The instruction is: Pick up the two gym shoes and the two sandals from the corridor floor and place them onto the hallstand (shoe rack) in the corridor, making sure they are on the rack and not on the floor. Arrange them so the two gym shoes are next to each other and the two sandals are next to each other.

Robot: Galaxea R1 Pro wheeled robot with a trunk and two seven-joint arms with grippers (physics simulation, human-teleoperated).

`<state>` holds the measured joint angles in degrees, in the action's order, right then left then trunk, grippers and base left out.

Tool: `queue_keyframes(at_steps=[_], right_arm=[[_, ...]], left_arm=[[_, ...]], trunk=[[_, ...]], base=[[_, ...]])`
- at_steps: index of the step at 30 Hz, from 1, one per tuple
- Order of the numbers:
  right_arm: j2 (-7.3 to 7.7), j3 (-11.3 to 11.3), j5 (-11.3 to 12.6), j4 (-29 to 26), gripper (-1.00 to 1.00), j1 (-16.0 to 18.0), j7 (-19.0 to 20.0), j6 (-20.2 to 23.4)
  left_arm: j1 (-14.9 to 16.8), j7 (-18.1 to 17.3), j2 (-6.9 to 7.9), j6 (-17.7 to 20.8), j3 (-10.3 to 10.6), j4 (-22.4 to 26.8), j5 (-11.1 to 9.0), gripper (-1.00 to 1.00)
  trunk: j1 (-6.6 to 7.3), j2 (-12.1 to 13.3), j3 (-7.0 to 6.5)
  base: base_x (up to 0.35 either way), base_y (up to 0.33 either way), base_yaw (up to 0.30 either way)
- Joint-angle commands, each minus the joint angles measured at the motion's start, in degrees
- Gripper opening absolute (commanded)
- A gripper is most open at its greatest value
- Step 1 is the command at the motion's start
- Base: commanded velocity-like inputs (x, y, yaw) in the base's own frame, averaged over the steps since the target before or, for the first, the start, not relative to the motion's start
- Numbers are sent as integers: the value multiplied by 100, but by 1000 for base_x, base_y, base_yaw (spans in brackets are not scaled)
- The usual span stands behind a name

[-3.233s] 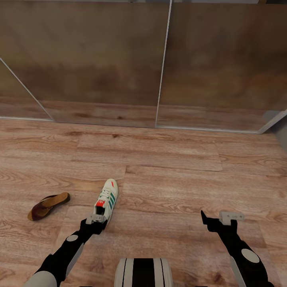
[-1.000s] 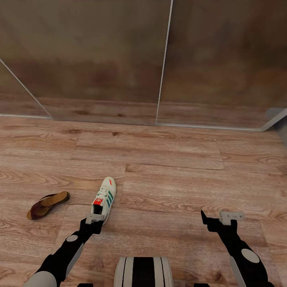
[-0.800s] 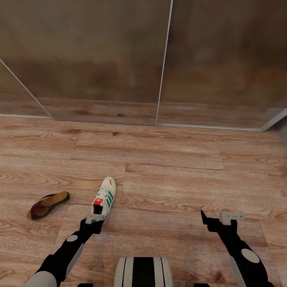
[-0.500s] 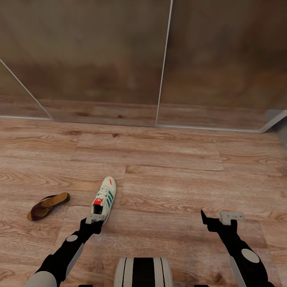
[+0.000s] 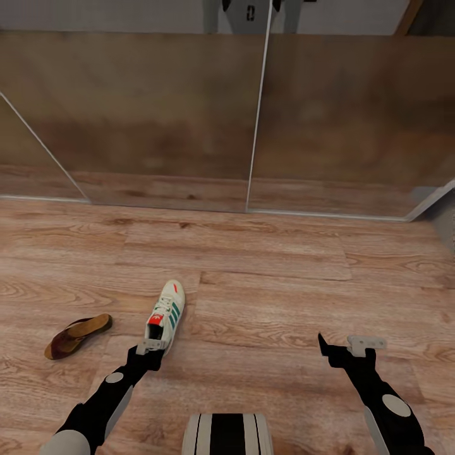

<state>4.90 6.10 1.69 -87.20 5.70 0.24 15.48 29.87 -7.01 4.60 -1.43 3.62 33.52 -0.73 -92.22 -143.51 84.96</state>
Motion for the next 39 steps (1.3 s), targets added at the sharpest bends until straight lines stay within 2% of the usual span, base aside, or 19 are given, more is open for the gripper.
queue_keyframes(at_steps=[1, 11, 14, 17, 21, 27, 32, 39], right_arm=[[0, 0, 14, -8, 100, 1, 2, 29], [-17, -12, -31, -4, 100, 1, 2, 18], [-21, -16, -128, -2, 100, 1, 2, 17], [-29, -15, -352, 0, 100, 1, 2, 3], [-33, -16, -471, -3, 100, 1, 2, -8], [-33, -7, -535, 8, 100, 1, -3, -2], [-33, -9, -563, 117, 100, -6, -7, -3], [-45, -4, -553, 674, 100, -59, -18, -223]], left_arm=[[2, -4, 4, -15, 22, -3, -6, -100], [2, -15, 20, -19, 10, 63, -14, -100], [-8, -18, 22, -61, 5, 76, -20, -100], [-13, 1, 17, -202, 1, 80, -22, -100], [-23, 17, 16, -308, -6, 55, -27, -100], [-74, 54, 15, -366, -10, 2, -18, -100], [-296, 73, 2, -423, -46, -2, -14, -100], [-578, 99, 5, -615, -207, -10, -24, -100]], trunk=[[3, 0, -20], [29, 14, -246], [37, 18, -332], [44, 22, -422], [55, 27, -545], [187, 268, -706], [296, 468, -841], [450, 749, -1029]], base=[[0, 0, 0], [0, 0, 0], [0, 0, 0], [0, 0, 0], [0, 0, 0], [0, 0, 0], [0, 0, 0], [0, 0, 0]])
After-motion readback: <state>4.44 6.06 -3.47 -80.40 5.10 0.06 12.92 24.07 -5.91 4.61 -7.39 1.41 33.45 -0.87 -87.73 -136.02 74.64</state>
